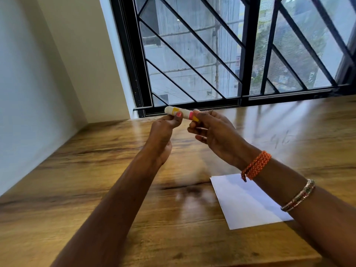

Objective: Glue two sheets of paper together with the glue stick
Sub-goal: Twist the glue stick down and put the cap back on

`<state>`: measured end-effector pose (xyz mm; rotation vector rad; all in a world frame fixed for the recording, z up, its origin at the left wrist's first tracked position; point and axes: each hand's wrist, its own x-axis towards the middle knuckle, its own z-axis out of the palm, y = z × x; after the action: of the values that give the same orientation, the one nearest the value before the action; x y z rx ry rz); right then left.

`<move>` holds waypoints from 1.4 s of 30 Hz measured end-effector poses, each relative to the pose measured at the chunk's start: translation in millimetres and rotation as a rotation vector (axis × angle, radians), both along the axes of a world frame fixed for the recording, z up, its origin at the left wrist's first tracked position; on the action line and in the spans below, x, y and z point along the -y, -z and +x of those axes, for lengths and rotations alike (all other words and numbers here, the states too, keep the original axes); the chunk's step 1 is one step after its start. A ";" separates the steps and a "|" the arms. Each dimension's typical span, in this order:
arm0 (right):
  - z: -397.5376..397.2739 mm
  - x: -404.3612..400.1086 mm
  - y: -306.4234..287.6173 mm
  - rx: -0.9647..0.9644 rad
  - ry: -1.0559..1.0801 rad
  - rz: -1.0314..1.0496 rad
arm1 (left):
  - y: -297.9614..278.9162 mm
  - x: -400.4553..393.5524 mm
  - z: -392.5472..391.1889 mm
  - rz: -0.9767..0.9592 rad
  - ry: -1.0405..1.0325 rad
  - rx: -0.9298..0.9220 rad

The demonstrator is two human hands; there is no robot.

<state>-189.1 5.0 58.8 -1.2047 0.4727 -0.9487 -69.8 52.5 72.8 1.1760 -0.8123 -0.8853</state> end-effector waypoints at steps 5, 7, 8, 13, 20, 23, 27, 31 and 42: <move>0.3 -2.9 0.3 -0.115 0.244 -0.395 | 3.7 -0.4 -2.0 -0.031 -0.027 0.055; 0.1 -3.1 2.2 -0.256 0.451 -0.856 | 3.0 -2.5 -2.9 -0.027 -0.032 0.051; -1.4 -0.2 4.1 -0.337 0.552 -1.126 | 2.2 -3.8 -3.0 -0.018 -0.032 0.045; -9.9 10.8 5.4 -0.691 0.911 -1.892 | -0.7 -6.1 -3.1 0.009 -0.017 0.023; -1.9 2.2 7.2 -0.470 0.687 -1.226 | 4.2 0.2 -0.1 -0.003 0.001 -0.083; 1.9 -2.7 5.9 -0.408 0.525 -0.949 | 5.0 3.2 2.2 -0.011 0.021 -0.061; -1.0 -0.6 -0.5 -0.261 0.257 -0.376 | 5.0 1.5 -1.0 -0.023 0.059 0.000; -4.0 -1.4 -3.8 -0.186 0.190 -0.297 | 4.8 0.3 -5.8 -0.012 0.009 -0.012; -4.2 4.5 8.1 -0.688 0.871 -1.618 | 6.7 1.7 -4.4 -0.009 0.024 -0.121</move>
<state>-193.3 0.4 50.7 -2.9786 0.8264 -1.7417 -74.2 50.8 66.1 1.0958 -0.7328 -0.9615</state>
